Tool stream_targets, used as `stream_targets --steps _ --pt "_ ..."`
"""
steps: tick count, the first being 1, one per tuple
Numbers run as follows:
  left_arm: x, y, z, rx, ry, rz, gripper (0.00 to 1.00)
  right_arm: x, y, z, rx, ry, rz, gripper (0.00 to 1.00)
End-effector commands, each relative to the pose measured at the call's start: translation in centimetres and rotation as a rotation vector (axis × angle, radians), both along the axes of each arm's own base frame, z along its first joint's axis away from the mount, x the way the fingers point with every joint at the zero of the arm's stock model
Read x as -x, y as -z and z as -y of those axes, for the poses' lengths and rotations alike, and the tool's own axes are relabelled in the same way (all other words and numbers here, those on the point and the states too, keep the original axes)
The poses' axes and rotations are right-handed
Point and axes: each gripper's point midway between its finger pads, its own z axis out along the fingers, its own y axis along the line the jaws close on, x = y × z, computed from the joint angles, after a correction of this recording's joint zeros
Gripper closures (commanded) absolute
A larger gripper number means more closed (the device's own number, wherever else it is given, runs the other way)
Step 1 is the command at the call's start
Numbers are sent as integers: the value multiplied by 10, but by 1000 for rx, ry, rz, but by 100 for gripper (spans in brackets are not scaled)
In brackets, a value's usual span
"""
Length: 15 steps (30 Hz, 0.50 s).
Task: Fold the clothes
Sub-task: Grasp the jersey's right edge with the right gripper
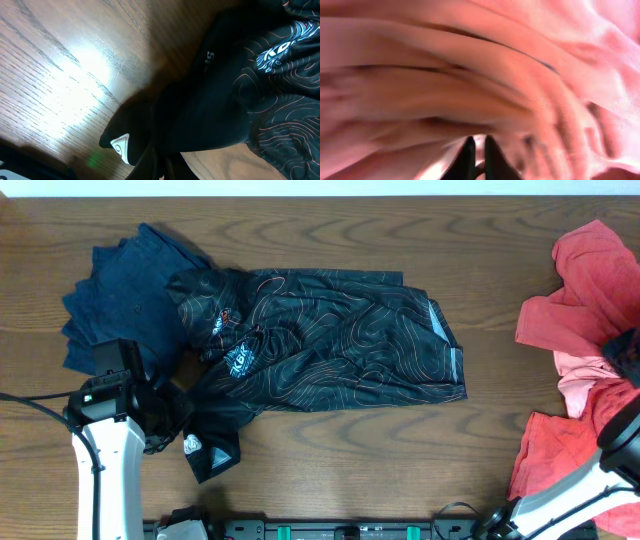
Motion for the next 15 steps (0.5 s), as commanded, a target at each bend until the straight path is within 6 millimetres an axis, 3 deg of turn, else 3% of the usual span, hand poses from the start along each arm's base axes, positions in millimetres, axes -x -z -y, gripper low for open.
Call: stream_targets --steps 1,3,7,11,15 --pt "0 -1 -1 -4 5 2 94 -47 -66 -42 -55 -323 227 74" --pt "0 -1 -1 -4 5 2 94 -50 -81 -79 -133 -455 263 63" --pt "0 -1 -1 -4 5 2 94 -26 -86 -138 -251 -536 146 49" --pt "0 -1 -1 -5 5 2 94 13 -73 -209 -433 -573 -53 40" --pt "0 -1 -2 -10 18 2 94 56 -50 -259 -567 -556 -227 36"
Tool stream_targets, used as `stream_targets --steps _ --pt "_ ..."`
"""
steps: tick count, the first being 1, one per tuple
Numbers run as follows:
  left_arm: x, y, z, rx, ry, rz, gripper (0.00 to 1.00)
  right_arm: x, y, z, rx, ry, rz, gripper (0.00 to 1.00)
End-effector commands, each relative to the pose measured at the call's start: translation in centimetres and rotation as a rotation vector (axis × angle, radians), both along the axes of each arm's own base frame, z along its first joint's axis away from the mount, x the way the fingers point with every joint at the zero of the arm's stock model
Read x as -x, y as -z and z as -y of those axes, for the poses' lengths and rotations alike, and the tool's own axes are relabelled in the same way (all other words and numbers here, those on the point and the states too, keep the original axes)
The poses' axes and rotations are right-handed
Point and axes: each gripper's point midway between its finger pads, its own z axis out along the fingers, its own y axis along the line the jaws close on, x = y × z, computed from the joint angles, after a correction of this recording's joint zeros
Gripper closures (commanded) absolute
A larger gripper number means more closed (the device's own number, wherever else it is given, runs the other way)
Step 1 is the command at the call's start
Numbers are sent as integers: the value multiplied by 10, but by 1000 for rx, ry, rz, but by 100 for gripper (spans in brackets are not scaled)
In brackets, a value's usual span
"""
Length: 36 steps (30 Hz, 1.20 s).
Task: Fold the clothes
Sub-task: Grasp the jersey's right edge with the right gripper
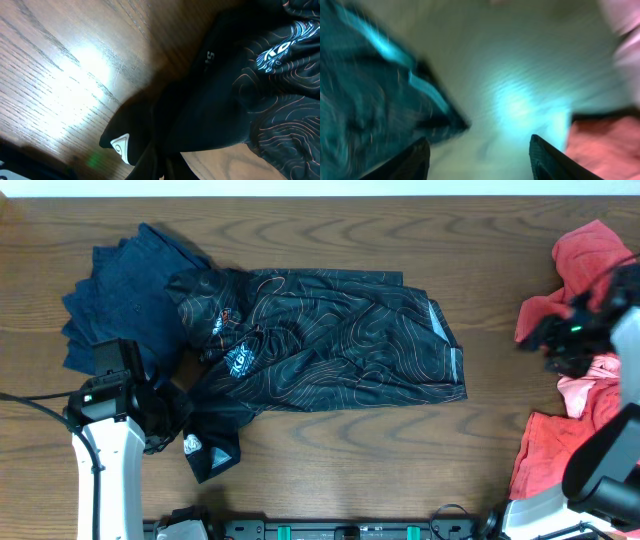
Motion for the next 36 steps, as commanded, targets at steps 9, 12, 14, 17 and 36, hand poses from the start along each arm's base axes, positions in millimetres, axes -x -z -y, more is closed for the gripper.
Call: stream_targets --steps 9,12,14,17,36 --pt "1 -1 -2 -12 28 2 94 57 62 -85 -87 -21 -189 35" --pt "1 -1 -2 -11 29 2 94 53 72 -99 -75 -35 -163 36" --pt "1 0 -2 -11 29 1 94 47 76 -106 -60 -20 -141 36" --pt "1 0 -2 -14 41 2 94 42 83 -102 20 43 -142 37" --pt "1 0 -1 -18 64 3 94 29 87 -92 121 117 -101 63"
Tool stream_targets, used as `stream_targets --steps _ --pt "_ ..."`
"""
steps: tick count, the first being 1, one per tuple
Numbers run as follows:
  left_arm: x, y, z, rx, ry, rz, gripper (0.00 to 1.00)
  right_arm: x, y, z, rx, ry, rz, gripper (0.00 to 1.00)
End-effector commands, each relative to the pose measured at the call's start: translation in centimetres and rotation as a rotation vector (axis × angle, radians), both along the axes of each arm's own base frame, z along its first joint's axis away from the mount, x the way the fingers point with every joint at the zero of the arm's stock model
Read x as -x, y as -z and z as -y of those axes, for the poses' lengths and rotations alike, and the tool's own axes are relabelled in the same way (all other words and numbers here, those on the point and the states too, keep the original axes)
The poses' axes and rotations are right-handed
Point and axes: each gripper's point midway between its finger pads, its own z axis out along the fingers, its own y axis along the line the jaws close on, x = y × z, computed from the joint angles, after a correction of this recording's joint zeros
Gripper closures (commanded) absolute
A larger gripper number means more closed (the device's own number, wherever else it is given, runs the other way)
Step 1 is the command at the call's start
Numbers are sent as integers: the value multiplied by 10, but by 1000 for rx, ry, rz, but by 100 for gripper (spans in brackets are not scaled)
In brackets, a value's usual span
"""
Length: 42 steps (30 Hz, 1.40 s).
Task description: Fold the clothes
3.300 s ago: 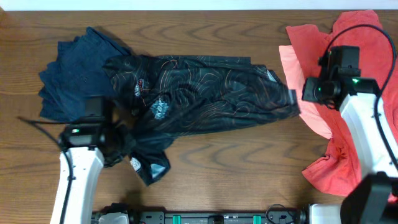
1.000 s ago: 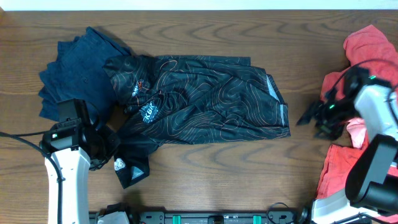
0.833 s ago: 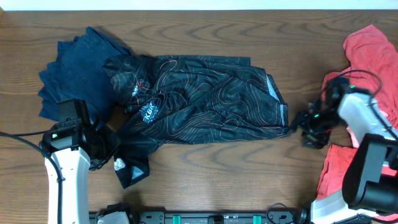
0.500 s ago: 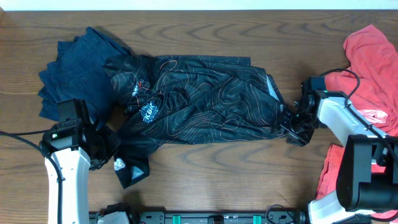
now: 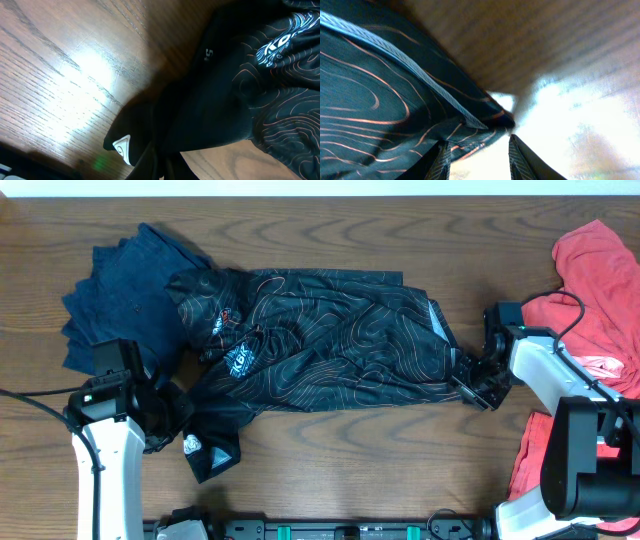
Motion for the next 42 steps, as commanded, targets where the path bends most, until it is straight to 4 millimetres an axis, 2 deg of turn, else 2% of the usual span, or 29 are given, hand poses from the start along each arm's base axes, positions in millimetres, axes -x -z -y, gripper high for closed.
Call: stream_targets --steps 1,5,12,13,14,16,21,24,28,31,34,35,38,42 --pt "1 -1 -1 -8 11 1 94 -6 -4 -3 28 -10 41 63" --pt "1 0 -1 -8 11 0 94 -13 -4 -8 38 -31 75 63" --pt "1 -1 -1 -8 11 0 94 -12 -3 -12 76 -64 75 65" --pt "1 -1 -1 -8 11 0 94 -11 -2 -12 76 -64 74 68" --pt "1 -1 -1 -8 11 0 94 -11 -2 -12 77 -57 71 76" --pt "1 0 -1 -8 11 0 94 -9 -1 -11 83 -57 67 97" --pt "1 -1 -1 -7 12 0 94 -8 -2 -9 82 -55 60 99" --pt "-3 -4 2 5 59 22 94 -8 -16 -4 84 -69 58 99" --pt "-21 -28 15 66 138 120 94 -23 -67 11 91 -90 140 99" --pt "-31 -54 13 52 157 171 94 -36 -125 25 108 -98 255 99" --pt "-39 -89 11 24 185 231 94 -37 -186 39 137 -108 367 99" --pt "-39 -96 11 19 185 242 94 -35 -196 41 142 -107 383 99" --pt "-46 -139 14 14 198 329 94 -28 -242 48 170 -110 473 99" --pt "-58 -213 37 70 308 552 94 -17 -296 54 215 -129 596 99"
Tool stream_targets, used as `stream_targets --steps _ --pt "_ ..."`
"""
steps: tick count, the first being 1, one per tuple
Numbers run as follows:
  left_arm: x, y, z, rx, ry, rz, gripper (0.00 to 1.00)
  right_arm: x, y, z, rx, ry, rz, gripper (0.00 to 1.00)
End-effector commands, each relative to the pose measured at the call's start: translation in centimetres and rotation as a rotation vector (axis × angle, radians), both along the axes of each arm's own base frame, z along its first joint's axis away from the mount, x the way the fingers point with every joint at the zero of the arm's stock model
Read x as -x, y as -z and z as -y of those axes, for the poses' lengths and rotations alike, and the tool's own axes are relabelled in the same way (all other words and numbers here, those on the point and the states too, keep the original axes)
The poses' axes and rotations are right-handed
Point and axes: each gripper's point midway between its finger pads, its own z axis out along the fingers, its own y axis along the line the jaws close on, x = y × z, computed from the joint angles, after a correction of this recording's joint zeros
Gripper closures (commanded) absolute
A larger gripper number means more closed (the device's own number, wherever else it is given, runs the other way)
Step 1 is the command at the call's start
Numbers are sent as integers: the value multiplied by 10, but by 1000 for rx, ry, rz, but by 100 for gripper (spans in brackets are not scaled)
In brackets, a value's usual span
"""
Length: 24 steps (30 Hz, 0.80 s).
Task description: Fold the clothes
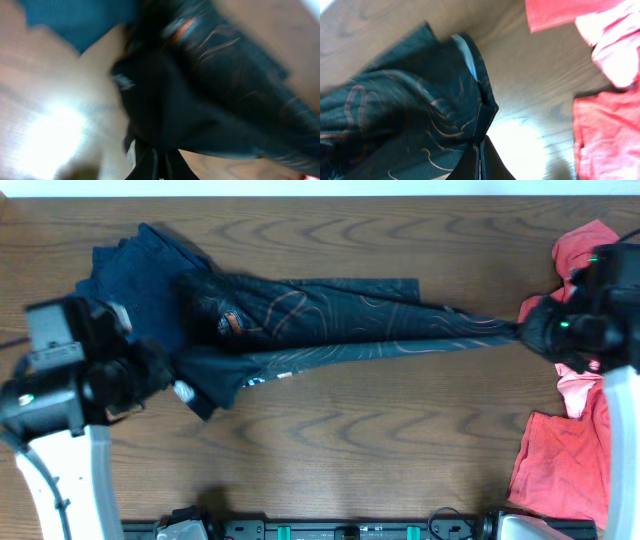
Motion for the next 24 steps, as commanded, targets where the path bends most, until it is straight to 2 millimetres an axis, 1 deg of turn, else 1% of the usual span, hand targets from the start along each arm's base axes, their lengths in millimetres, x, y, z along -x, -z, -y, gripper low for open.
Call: stream_targets --steps 1,2,3,5,9,10,11,14,16,18,21,24 --pt "-8 -66 19 31 110 205 94 5 -48 10 73 -36 128 99" --pt "-7 -87 20 14 113 259 94 8 -64 11 89 -41 169 99" --pt "-5 -101 20 0 118 294 94 10 -74 12 98 -41 195 99" --pt "1 -135 22 -44 137 384 94 17 -101 17 127 -21 260 99" --pt "16 -186 26 -97 145 525 94 29 -150 27 193 15 380 99" --pt "19 -194 27 -107 146 551 94 32 -160 30 213 28 407 99" --pt "22 -204 28 -117 147 579 94 36 -175 35 247 49 444 99" --pt "26 -215 29 -130 148 615 94 42 -197 46 312 92 499 99" --pt "24 -214 28 -128 148 609 94 41 -202 49 332 98 513 99" --pt "18 -208 28 -114 153 585 94 36 -198 50 336 88 496 99" --pt "0 -196 31 -85 183 534 94 18 -179 53 327 67 419 99" --pt "-24 -180 40 -55 240 472 94 -9 -154 54 314 13 335 99"
